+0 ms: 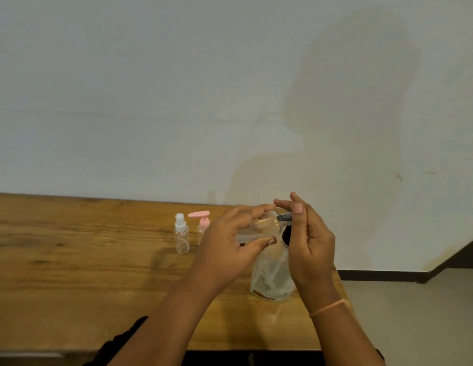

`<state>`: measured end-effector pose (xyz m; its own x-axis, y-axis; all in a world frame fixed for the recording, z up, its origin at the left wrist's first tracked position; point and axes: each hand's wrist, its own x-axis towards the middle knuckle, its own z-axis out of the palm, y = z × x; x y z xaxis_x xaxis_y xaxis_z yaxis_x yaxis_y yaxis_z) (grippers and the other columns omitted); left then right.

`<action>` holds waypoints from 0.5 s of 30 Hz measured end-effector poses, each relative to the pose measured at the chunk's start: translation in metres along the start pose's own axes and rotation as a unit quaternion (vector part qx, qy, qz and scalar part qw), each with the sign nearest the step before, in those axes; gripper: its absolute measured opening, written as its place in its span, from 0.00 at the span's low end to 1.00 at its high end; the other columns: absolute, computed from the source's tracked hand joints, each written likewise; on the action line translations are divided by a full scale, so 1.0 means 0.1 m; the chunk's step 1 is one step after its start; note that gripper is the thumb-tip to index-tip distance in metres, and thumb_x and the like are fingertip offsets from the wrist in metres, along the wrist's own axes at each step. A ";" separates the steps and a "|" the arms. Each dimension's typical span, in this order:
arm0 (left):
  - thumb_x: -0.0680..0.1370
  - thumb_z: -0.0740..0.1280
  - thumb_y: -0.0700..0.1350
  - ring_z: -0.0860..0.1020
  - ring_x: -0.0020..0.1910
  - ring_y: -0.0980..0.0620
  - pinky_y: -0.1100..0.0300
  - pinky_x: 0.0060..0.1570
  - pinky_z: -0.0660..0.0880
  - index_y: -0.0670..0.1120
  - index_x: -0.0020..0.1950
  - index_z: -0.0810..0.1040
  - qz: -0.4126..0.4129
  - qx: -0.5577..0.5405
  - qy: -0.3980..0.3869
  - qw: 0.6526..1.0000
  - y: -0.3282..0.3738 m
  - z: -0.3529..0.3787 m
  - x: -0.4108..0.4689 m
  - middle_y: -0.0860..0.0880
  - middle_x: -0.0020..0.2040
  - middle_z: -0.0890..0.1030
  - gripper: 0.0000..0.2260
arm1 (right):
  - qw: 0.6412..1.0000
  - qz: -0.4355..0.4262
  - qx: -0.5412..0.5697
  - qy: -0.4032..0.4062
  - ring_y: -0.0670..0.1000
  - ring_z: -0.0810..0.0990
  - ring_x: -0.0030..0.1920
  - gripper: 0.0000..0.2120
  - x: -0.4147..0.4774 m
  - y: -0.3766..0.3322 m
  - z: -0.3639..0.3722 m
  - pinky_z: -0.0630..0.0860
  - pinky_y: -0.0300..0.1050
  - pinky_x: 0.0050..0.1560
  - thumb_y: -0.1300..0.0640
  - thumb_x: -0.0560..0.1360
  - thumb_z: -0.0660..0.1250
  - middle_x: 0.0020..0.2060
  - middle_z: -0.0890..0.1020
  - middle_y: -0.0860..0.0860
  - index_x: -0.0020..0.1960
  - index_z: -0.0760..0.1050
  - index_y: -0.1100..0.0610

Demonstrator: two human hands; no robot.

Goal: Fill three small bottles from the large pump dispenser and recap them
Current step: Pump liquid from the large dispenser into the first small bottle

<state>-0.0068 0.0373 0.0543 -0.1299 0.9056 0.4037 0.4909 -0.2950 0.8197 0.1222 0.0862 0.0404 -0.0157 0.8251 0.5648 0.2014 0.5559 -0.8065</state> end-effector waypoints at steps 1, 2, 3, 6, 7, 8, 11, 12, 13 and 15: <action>0.69 0.75 0.46 0.71 0.55 0.74 0.81 0.49 0.66 0.70 0.56 0.69 0.003 0.005 0.002 1.000 0.01 -0.01 0.01 0.67 0.52 0.75 0.26 | 1.000 -0.010 -0.004 0.000 0.40 0.73 0.64 0.13 0.02 -0.02 0.00 0.69 0.62 0.64 0.45 0.79 0.51 0.51 0.80 0.36 0.51 0.75 0.39; 0.70 0.75 0.46 0.71 0.54 0.74 0.81 0.48 0.66 0.71 0.56 0.68 0.005 0.010 0.004 1.000 0.00 -0.02 0.02 0.67 0.52 0.75 0.26 | 1.000 -0.019 -0.010 -0.002 0.40 0.72 0.64 0.13 0.04 -0.03 0.01 0.69 0.63 0.64 0.46 0.79 0.51 0.51 0.80 0.36 0.51 0.75 0.39; 0.70 0.75 0.46 0.71 0.54 0.74 0.81 0.48 0.66 0.71 0.56 0.68 0.005 0.014 0.005 1.000 0.00 -0.02 0.03 0.67 0.52 0.75 0.26 | 1.000 -0.023 -0.017 -0.004 0.40 0.72 0.64 0.13 0.05 -0.03 0.01 0.69 0.63 0.64 0.46 0.79 0.51 0.51 0.79 0.36 0.51 0.75 0.39; 0.70 0.75 0.47 0.71 0.55 0.72 0.81 0.48 0.67 0.72 0.57 0.68 0.004 0.016 0.010 1.000 -0.02 0.00 0.02 0.67 0.52 0.74 0.26 | 0.999 -0.020 -0.027 -0.006 0.41 0.73 0.65 0.13 0.04 0.00 0.01 0.69 0.62 0.64 0.45 0.79 0.50 0.51 0.80 0.37 0.52 0.74 0.38; 0.70 0.75 0.47 0.71 0.55 0.71 0.80 0.48 0.68 0.72 0.57 0.68 0.000 0.015 0.008 1.000 -0.03 0.01 0.03 0.67 0.53 0.75 0.26 | 1.000 -0.015 -0.026 -0.007 0.42 0.73 0.64 0.13 0.04 0.02 0.01 0.70 0.61 0.64 0.44 0.79 0.50 0.51 0.80 0.37 0.52 0.74 0.38; 0.70 0.75 0.48 0.71 0.56 0.70 0.80 0.49 0.68 0.72 0.57 0.68 -0.005 0.013 0.006 1.000 -0.05 0.02 0.03 0.66 0.53 0.75 0.26 | 1.000 -0.012 -0.026 -0.007 0.43 0.74 0.63 0.13 0.03 0.04 0.02 0.70 0.61 0.63 0.44 0.79 0.50 0.50 0.80 0.36 0.51 0.74 0.39; 0.69 0.75 0.47 0.72 0.56 0.70 0.80 0.50 0.68 0.71 0.57 0.69 -0.018 0.012 0.002 1.000 -0.09 0.03 0.02 0.65 0.54 0.76 0.26 | 0.998 -0.027 -0.049 -0.006 0.47 0.79 0.58 0.16 0.01 0.10 0.04 0.73 0.63 0.58 0.45 0.80 0.50 0.47 0.79 0.36 0.51 0.76 0.45; 0.69 0.75 0.47 0.72 0.55 0.71 0.80 0.49 0.67 0.71 0.57 0.69 -0.023 0.012 0.001 1.000 -0.09 0.03 0.01 0.65 0.54 0.76 0.26 | 0.998 -0.027 -0.055 -0.008 0.48 0.79 0.57 0.17 0.00 0.12 0.04 0.73 0.63 0.58 0.45 0.80 0.49 0.47 0.79 0.36 0.51 0.76 0.46; 0.69 0.75 0.47 0.72 0.55 0.71 0.81 0.48 0.67 0.71 0.57 0.69 -0.025 0.012 0.000 1.000 -0.09 0.03 -0.01 0.65 0.54 0.76 0.26 | 0.998 -0.023 -0.055 -0.006 0.48 0.79 0.57 0.16 -0.01 0.13 0.04 0.73 0.63 0.58 0.44 0.80 0.49 0.47 0.80 0.37 0.51 0.76 0.45; 0.69 0.75 0.47 0.71 0.54 0.72 0.81 0.47 0.66 0.71 0.57 0.69 -0.018 0.014 0.000 1.000 -0.07 0.03 -0.01 0.66 0.53 0.75 0.26 | 0.999 -0.016 -0.036 0.002 0.47 0.78 0.59 0.15 -0.01 0.11 0.04 0.72 0.62 0.59 0.44 0.80 0.50 0.48 0.80 0.38 0.51 0.75 0.41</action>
<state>-0.0074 0.0396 0.0472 -0.1476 0.9155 0.3743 0.5094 -0.2540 0.8222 0.1209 0.0915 0.0306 -0.0194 0.8064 0.5910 0.2709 0.5732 -0.7733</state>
